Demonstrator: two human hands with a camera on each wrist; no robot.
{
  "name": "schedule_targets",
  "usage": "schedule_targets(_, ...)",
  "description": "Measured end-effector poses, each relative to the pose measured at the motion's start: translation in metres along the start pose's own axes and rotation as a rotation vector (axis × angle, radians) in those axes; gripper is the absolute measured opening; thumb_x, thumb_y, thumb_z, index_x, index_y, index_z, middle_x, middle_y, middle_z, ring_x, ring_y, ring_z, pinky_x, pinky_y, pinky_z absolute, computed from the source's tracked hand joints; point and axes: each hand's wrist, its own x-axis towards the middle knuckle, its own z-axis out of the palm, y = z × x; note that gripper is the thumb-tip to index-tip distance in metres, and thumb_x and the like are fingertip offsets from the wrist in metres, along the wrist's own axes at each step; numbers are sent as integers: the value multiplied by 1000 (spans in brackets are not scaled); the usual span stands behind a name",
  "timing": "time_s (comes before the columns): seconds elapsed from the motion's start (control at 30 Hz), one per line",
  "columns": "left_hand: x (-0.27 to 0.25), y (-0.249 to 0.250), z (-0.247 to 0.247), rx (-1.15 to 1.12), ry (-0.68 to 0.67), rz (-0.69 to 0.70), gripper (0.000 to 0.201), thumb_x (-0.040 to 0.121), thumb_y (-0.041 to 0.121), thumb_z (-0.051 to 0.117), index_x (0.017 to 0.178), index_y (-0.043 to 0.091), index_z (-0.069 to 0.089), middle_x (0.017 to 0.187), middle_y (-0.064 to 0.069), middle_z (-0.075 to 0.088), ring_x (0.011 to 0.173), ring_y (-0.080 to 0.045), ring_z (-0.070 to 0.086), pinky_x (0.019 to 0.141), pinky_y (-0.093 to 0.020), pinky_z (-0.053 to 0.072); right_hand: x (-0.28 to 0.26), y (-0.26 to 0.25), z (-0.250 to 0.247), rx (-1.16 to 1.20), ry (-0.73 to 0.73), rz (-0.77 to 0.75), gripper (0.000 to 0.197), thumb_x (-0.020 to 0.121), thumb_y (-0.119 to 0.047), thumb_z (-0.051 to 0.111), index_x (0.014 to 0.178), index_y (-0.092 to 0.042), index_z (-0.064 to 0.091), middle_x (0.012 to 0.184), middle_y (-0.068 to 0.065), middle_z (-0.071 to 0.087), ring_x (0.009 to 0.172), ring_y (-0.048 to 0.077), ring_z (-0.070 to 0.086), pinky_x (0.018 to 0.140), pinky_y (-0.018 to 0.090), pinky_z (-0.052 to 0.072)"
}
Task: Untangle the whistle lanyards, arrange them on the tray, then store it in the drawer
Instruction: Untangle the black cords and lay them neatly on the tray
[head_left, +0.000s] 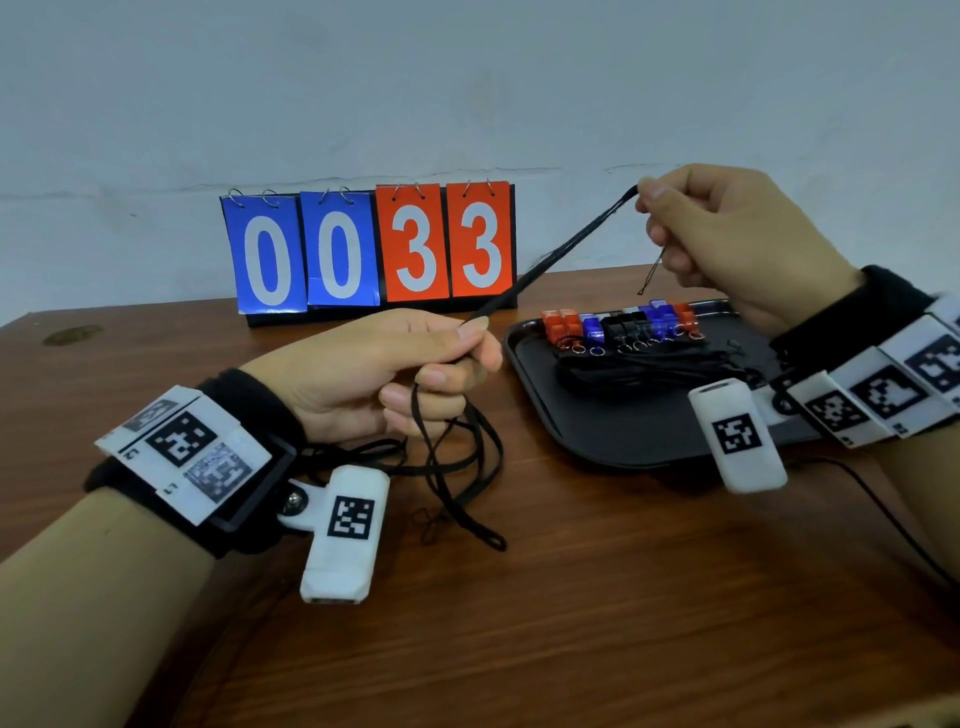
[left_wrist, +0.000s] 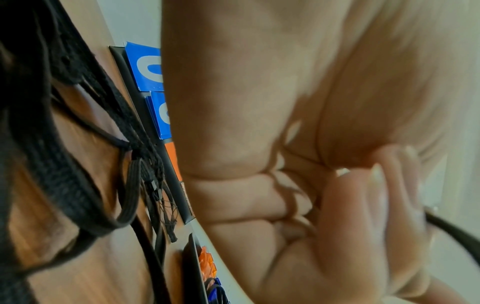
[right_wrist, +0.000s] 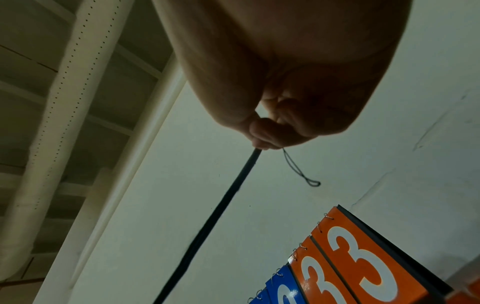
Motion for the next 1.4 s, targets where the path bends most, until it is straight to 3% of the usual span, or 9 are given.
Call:
schedule_targets(0.4, 1, 2, 8, 10, 117, 10, 44, 105, 45, 39, 74, 15, 51, 53, 7, 33, 38, -3, 19, 42, -20, 17, 0, 0, 1, 0, 48, 50, 17, 102, -35, 52, 95, -21, 59, 60, -12, 57, 43, 6, 43, 44, 19, 35)
schedule_targets(0.63, 0, 5, 7, -18, 184, 10, 44, 106, 44, 40, 72, 17, 48, 49, 8, 31, 39, -6, 14, 38, -17, 30, -1, -3, 2, 42, 107, 51, 19, 105, -36, 44, 108, -18, 51, 61, -9, 62, 43, 9, 42, 46, 23, 35)
schedule_targets(0.77, 2, 2, 7, -1, 154, 64, 42, 106, 41, 39, 75, 17, 53, 58, 5, 41, 40, -3, 28, 43, -21, 20, -8, -6, 9, 38, -71, 55, 13, 106, -30, 44, 102, -19, 51, 62, -5, 64, 45, 10, 42, 47, 23, 36)
schedule_targets(0.93, 3, -1, 9, -37, 57, 152, 21, 98, 25, 50, 87, 15, 65, 77, -1, 57, 57, -8, 48, 47, -17, 42, -25, -19, 11, 142, -418, 23, 19, 108, -26, 41, 94, -17, 50, 78, 7, 70, 54, 17, 46, 50, 26, 35)
schedule_targets(1.03, 3, -1, 15, -26, 87, 182, 20, 96, 26, 53, 89, 16, 70, 86, -3, 66, 56, -9, 54, 45, -17, 44, -32, -25, 12, 190, -558, -10, 21, 107, -26, 41, 91, -15, 49, 86, 9, 71, 56, 17, 49, 49, 23, 37)
schedule_targets(1.13, 2, 1, 20, -61, 158, 204, 30, 99, 19, 45, 91, 13, 74, 91, -6, 71, 37, -3, 50, 30, -12, 38, -41, -28, 17, 197, -650, -35, 14, 101, -26, 49, 94, -14, 54, 94, 0, 69, 63, 16, 55, 51, 23, 41)
schedule_targets(1.23, 2, 2, 27, -58, 201, 218, 32, 96, 19, 45, 94, 13, 76, 90, -4, 75, 29, -2, 44, 25, -10, 31, -50, -29, 22, 142, -766, -44, 16, 97, -25, 53, 103, -10, 53, 84, -15, 67, 68, 15, 61, 54, 24, 47)
schedule_targets(1.33, 3, 1, 30, -20, 220, 225, 27, 94, 20, 45, 96, 13, 71, 75, 0, 74, 25, 0, 40, 25, -8, 27, -54, -30, 24, 139, -882, -35, 23, 97, -22, 52, 108, -2, 50, 87, -14, 64, 65, 16, 63, 56, 24, 51)
schedule_targets(1.4, 3, 1, 29, -42, 218, 243, 30, 94, 20, 47, 89, 16, 77, 82, 0, 72, 26, -1, 39, 26, -9, 27, -54, -31, 24, 165, -916, -11, 26, 96, -22, 51, 107, 0, 47, 91, -14, 64, 63, 17, 62, 56, 25, 51)
